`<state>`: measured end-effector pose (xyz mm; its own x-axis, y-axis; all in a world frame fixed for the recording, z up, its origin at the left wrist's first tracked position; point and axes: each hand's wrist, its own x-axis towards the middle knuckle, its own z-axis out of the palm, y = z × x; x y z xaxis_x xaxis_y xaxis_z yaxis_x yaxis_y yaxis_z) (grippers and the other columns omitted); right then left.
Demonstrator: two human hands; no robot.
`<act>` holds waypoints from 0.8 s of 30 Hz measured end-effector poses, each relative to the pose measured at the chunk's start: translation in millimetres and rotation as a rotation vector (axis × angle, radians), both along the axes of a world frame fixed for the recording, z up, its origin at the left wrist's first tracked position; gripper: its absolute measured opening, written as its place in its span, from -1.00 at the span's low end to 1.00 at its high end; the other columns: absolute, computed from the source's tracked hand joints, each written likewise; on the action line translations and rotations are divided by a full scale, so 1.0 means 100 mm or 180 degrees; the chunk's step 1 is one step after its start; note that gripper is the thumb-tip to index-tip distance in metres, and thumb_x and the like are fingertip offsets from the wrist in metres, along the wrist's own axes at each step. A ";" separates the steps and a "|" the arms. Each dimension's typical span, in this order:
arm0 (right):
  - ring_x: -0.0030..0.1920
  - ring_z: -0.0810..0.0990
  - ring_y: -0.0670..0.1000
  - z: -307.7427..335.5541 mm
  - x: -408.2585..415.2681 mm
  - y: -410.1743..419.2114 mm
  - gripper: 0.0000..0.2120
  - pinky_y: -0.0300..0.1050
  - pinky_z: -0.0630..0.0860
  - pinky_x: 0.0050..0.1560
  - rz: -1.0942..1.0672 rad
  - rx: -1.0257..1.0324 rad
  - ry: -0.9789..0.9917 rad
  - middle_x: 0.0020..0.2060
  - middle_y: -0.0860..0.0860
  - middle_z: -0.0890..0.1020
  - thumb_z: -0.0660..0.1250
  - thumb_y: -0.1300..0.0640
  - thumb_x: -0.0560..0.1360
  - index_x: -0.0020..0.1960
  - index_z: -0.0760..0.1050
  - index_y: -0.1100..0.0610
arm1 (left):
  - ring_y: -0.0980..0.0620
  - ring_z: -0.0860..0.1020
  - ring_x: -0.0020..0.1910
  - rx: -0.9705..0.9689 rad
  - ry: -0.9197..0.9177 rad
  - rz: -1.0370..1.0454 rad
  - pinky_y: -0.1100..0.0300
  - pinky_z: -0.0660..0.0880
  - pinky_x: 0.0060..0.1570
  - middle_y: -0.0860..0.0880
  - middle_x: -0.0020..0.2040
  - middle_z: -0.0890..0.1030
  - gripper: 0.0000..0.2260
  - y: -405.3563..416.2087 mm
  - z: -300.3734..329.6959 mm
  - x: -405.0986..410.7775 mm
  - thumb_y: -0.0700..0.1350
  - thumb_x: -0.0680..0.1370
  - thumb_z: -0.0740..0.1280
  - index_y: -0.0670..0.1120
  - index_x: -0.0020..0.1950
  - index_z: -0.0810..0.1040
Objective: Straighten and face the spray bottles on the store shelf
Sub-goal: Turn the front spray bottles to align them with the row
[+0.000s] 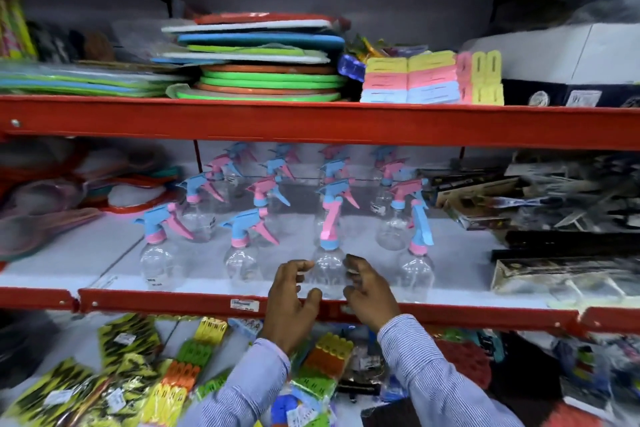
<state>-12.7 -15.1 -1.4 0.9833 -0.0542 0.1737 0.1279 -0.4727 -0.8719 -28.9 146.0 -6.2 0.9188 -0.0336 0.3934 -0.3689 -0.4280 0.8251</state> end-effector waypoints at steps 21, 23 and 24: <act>0.04 0.57 -0.03 -0.05 -0.05 -0.06 -0.64 -0.09 0.57 0.10 0.0074 0.0055 -0.0030 0.12 0.06 0.55 0.29 0.27 0.42 0.19 0.41 0.08 | 0.02 0.42 0.35 -0.0106 0.0404 0.0065 0.10 0.43 0.26 0.00 0.41 0.44 -0.44 -0.06 0.03 0.05 0.00 0.41 0.20 -0.02 0.43 0.34; 0.04 0.56 -0.03 -0.05 -0.06 -0.06 -0.65 -0.12 0.56 0.08 0.0073 0.0069 -0.0045 0.12 0.06 0.55 0.29 0.27 0.42 0.19 0.41 0.08 | 0.02 0.40 0.37 -0.0078 0.0389 0.0052 0.08 0.41 0.31 0.00 0.43 0.42 -0.43 -0.06 0.03 0.05 0.00 0.41 0.19 -0.03 0.44 0.33; 0.04 0.56 -0.04 -0.05 -0.06 -0.06 -0.65 -0.14 0.55 0.07 0.0078 0.0073 -0.0052 0.13 0.05 0.55 0.29 0.27 0.42 0.19 0.41 0.08 | 0.02 0.40 0.37 -0.0064 0.0378 0.0051 0.05 0.40 0.34 -0.01 0.44 0.42 -0.43 -0.06 0.03 0.05 0.00 0.42 0.19 -0.03 0.44 0.32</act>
<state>-18.5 -21.5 -6.4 0.9814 -0.0342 0.1887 0.1535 -0.4493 -0.8801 -24.0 140.2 -2.9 0.9593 -0.0116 0.2823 -0.2613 -0.4160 0.8710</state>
